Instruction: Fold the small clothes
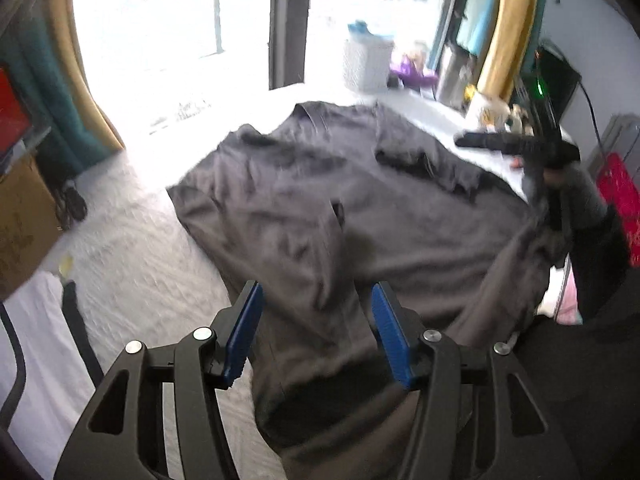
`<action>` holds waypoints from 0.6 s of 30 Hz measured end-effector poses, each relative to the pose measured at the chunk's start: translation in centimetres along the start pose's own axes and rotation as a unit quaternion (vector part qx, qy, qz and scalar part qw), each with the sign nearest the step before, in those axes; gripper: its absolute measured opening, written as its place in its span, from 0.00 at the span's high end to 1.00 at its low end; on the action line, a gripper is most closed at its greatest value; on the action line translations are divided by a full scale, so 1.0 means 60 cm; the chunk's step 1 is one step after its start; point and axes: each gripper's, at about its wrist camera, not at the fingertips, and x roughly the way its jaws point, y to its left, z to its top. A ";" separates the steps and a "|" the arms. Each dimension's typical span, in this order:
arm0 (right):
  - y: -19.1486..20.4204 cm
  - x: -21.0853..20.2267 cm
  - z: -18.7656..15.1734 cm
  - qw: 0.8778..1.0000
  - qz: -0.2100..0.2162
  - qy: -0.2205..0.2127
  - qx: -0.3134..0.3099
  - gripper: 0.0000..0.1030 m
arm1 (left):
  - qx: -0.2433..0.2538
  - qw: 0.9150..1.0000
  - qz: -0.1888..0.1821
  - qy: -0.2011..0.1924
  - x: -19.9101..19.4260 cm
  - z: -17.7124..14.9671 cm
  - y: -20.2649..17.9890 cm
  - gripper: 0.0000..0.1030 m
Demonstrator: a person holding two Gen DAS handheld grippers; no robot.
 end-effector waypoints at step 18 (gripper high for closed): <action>-0.092 0.069 0.114 0.998 -0.017 0.009 -0.060 0.07 | -0.161 0.986 0.053 0.000 0.186 0.064 0.193 0.25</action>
